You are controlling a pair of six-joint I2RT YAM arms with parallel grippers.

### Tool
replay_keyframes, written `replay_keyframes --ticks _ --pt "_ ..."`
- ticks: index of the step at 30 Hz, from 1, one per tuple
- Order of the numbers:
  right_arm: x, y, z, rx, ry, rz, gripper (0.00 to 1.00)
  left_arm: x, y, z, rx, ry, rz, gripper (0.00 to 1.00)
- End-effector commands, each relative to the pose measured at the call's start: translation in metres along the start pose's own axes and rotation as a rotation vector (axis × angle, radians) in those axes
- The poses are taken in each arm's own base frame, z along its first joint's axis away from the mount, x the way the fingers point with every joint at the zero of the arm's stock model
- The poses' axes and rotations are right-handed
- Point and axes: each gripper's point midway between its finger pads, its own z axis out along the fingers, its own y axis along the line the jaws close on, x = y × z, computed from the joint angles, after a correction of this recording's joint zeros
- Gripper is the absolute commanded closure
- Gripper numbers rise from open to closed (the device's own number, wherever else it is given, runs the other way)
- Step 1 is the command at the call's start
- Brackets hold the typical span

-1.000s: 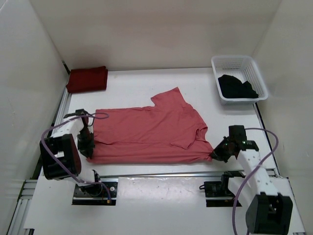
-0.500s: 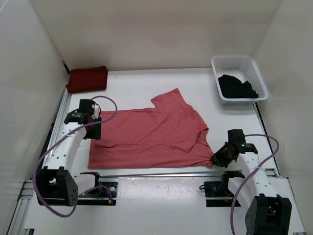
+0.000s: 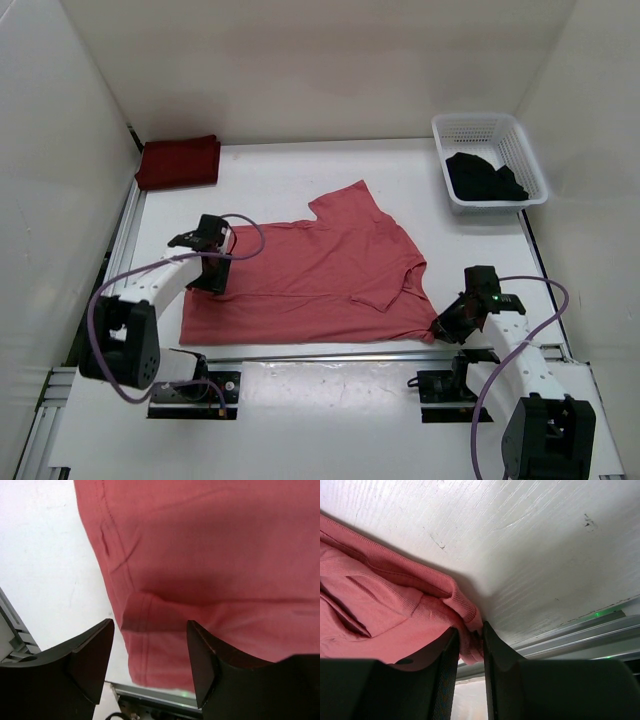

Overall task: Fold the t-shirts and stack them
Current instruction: Fold the flattened tshirt in 1/3 of the way

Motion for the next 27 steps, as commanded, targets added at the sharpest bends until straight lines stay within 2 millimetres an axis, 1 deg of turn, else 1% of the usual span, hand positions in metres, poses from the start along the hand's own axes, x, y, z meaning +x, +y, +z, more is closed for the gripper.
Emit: replay_keyframes --ticks 1,2,4,5,6,7,8,9,10,12,14,15,16,17,18,19,21,22,24,25,27 --pt "-0.003 -0.007 0.002 0.028 -0.019 -0.005 0.71 -0.018 0.006 0.01 -0.055 -0.033 -0.008 0.31" --pt "-0.003 -0.007 0.002 0.028 -0.019 -0.005 0.71 -0.015 0.005 0.014 -0.055 -0.013 -0.001 0.36" --pt "-0.003 -0.007 0.002 0.028 -0.019 -0.005 0.71 -0.015 0.006 0.017 -0.058 -0.007 -0.008 0.43" --pt "-0.003 -0.007 0.002 0.028 -0.019 -0.005 0.71 -0.011 0.007 0.019 -0.052 0.006 -0.016 0.5" --pt "-0.003 -0.007 0.002 0.028 -0.019 -0.005 0.71 -0.01 0.004 0.021 -0.041 0.014 -0.014 0.53" --pt "-0.003 -0.007 0.002 0.028 -0.019 -0.005 0.71 -0.009 0.007 0.021 -0.044 0.018 -0.023 0.56" --pt "-0.003 -0.007 0.002 0.028 -0.019 -0.005 0.71 -0.008 0.008 0.022 -0.038 0.022 -0.037 0.61" --pt "-0.003 -0.007 0.002 0.028 -0.019 -0.014 0.71 -0.007 0.009 0.023 -0.031 0.025 -0.047 0.78" --pt "-0.003 -0.007 0.002 0.028 -0.019 -0.014 0.72 -0.011 0.016 0.024 -0.039 0.028 -0.074 0.85" --pt "-0.004 -0.008 0.003 0.034 -0.025 -0.014 0.72 -0.017 0.022 0.029 -0.038 0.046 -0.101 0.88" --pt "-0.004 -0.008 0.003 0.034 -0.025 -0.014 0.76 -0.029 0.035 0.033 -0.051 0.059 -0.142 0.9" --pt "-0.004 -0.008 0.003 0.034 -0.025 -0.014 0.77 -0.032 0.039 0.035 -0.063 0.063 -0.151 0.9" --pt "-0.004 -0.008 0.003 0.034 -0.025 -0.014 0.77 -0.031 0.041 0.035 -0.074 0.081 -0.146 0.9" --pt "-0.004 -0.008 0.003 0.034 -0.025 -0.014 0.78 -0.028 0.044 0.036 -0.076 0.103 -0.153 0.88" --pt "-0.004 -0.008 0.003 0.034 -0.025 -0.014 0.78 -0.019 0.043 0.036 -0.072 0.145 -0.14 0.84" --pt "-0.004 -0.008 0.003 0.034 -0.025 -0.014 0.78 -0.014 0.042 0.037 -0.07 0.168 -0.133 0.75" --pt "-0.004 -0.009 0.003 0.034 -0.025 -0.023 0.78 -0.009 0.04 0.033 -0.057 0.185 -0.128 0.47" --pt "-0.004 -0.009 0.003 0.034 -0.025 -0.023 0.78 -0.008 0.042 0.031 -0.068 0.186 -0.127 0.29" --pt "-0.003 -0.007 0.002 0.028 -0.018 -0.023 0.78 -0.011 0.045 0.026 -0.089 0.163 -0.124 0.21" --pt "-0.003 -0.007 0.002 0.028 -0.018 -0.023 0.78 -0.02 0.051 0.019 -0.106 0.126 -0.135 0.17" --pt "-0.002 -0.007 0.002 0.027 -0.016 -0.032 0.78 -0.032 0.067 0.008 -0.178 0.08 -0.149 0.13"
